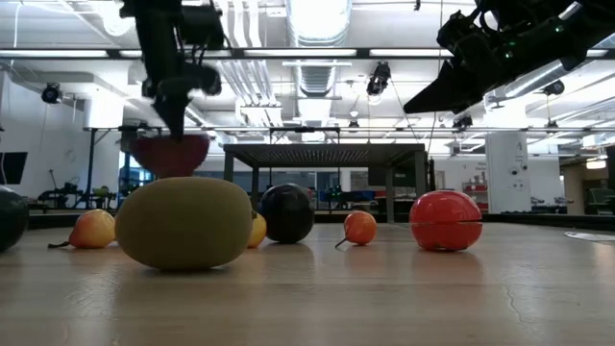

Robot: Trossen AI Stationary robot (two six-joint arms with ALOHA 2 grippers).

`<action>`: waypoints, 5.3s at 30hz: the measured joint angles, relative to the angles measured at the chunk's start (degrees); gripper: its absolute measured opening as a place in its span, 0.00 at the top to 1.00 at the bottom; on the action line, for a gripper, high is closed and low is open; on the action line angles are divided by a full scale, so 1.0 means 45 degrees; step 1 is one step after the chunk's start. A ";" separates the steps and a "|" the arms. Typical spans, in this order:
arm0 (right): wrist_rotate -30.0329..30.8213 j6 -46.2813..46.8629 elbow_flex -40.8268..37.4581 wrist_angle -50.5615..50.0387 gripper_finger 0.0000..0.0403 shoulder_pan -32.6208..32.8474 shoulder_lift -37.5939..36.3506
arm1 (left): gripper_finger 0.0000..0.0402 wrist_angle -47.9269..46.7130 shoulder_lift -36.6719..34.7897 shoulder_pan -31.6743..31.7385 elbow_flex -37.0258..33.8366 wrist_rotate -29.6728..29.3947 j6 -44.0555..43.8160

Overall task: Pick & Place Fruit
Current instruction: Put the purple strainer bowl on the shelf, then put the black plum into the purple strainer bowl on the shelf

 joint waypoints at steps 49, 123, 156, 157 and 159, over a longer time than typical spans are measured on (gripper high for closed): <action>-0.0005 0.0197 0.0000 -0.0016 0.88 0.0004 0.0000 | 0.98 -0.3874 0.6735 -0.2209 1.0747 0.1122 0.4147; -0.0004 0.0001 0.0000 0.0387 0.73 0.0000 0.0000 | 0.91 -0.3881 0.7490 -0.2999 1.0139 0.0758 0.4503; -0.0005 0.0000 0.0000 0.0387 0.82 0.0005 0.0000 | 0.71 -0.3720 0.7445 -0.3019 1.0486 0.0151 0.4730; -0.0005 0.0000 0.0000 0.0385 0.82 0.0005 0.0000 | 0.69 -0.3720 0.7426 -0.3019 1.0486 0.0151 0.4721; -0.0005 0.0000 0.0000 0.0387 0.80 0.0002 0.0000 | 0.66 -0.3720 0.7385 -0.3037 1.0486 0.0141 0.4725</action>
